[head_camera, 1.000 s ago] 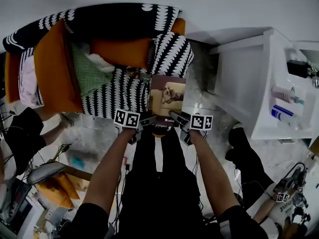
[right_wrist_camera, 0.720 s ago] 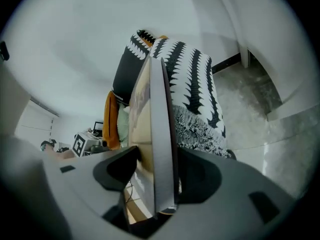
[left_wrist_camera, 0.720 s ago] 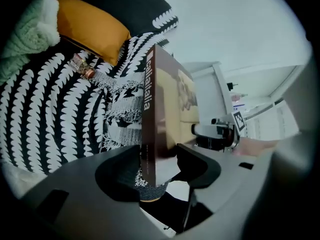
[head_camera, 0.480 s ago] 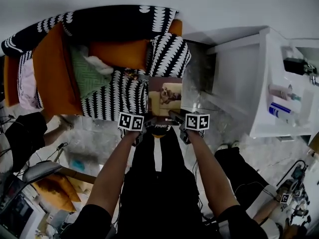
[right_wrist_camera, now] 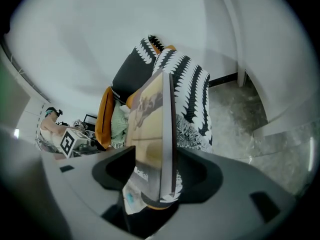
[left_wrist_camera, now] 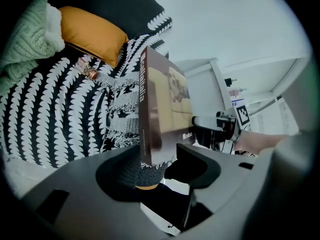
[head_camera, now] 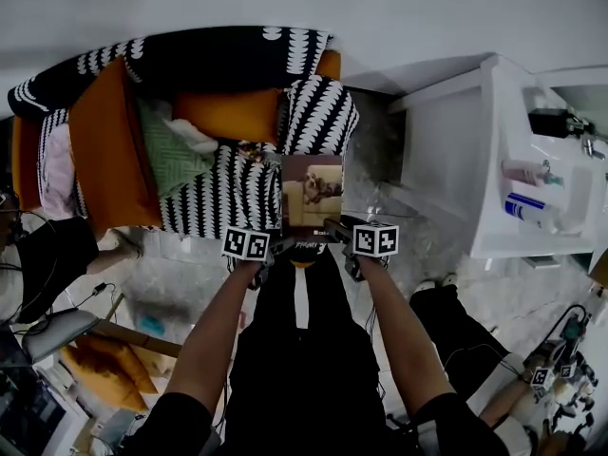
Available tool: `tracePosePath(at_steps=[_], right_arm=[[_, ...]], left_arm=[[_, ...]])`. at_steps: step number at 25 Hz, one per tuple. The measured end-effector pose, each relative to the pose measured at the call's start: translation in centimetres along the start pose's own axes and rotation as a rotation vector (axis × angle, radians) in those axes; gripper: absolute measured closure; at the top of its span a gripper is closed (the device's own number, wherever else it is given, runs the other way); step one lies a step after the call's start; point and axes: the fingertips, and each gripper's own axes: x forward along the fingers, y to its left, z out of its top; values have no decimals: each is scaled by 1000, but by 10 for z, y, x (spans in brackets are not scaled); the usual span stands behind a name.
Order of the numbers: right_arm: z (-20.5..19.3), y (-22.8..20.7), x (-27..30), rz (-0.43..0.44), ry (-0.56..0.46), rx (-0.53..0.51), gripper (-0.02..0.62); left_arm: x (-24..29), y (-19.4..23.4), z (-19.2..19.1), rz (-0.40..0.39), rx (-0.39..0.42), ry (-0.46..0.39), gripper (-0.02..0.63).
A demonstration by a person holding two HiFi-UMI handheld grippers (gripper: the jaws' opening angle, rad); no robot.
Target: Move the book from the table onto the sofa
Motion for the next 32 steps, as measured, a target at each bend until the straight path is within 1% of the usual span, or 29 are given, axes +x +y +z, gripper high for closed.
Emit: tracePosePath(at_steps=[5,8,10,11,12,13,14,15,16,17,19,21,24,27,30,32], right_arm=[[-6,0,-6,5,-12,26,344],[-10,2,-15,-5,-7,17,344],[-11,6,-21,-1,8,-4,351],[-11,10,-24,9,20,-25,402],[-13,15,-27,22,38,-51,459],[-20,20,-33,36,63,-77,493],[-33,25,-41,52,93,-96,546],[-47,31,-51,70,120,-108,565],[-58,37,-60,92,136,-115,586],[-62,43,-68,118,134,-120,586],[-50,54,-79,166,94,-151,588],[-40,63,-90,188,61,-192,588],[-37,85,-98,210,9,-229,588],[-26,103,-112,245,-64,-259,588],[-29,118,-127,280,-95,-280,588],[-25,126,-133,297,-109,-307,588]], left_arm=[[-8,2,-4,9,2,0,376],[-18,-1,-8,14,-2,-3,376],[-27,-5,-8,5,11,0,378],[-32,-9,-6,-11,25,1,395],[-38,-16,-5,-35,38,2,438],[-44,-25,-9,-63,47,2,484],[-52,-36,-16,-90,53,-1,539],[-59,-47,-25,-113,55,-10,575],[-66,-58,-32,-134,55,-26,585],[-73,-67,-34,-155,56,-49,595],[-81,-83,-25,-198,68,-114,595],[-89,-96,-19,-234,80,-169,595],[-112,-113,-20,-262,105,-214,595],[-126,-136,-20,-280,159,-262,595],[-139,-153,-25,-294,180,-324,595],[-147,-162,-18,-307,197,-369,595]])
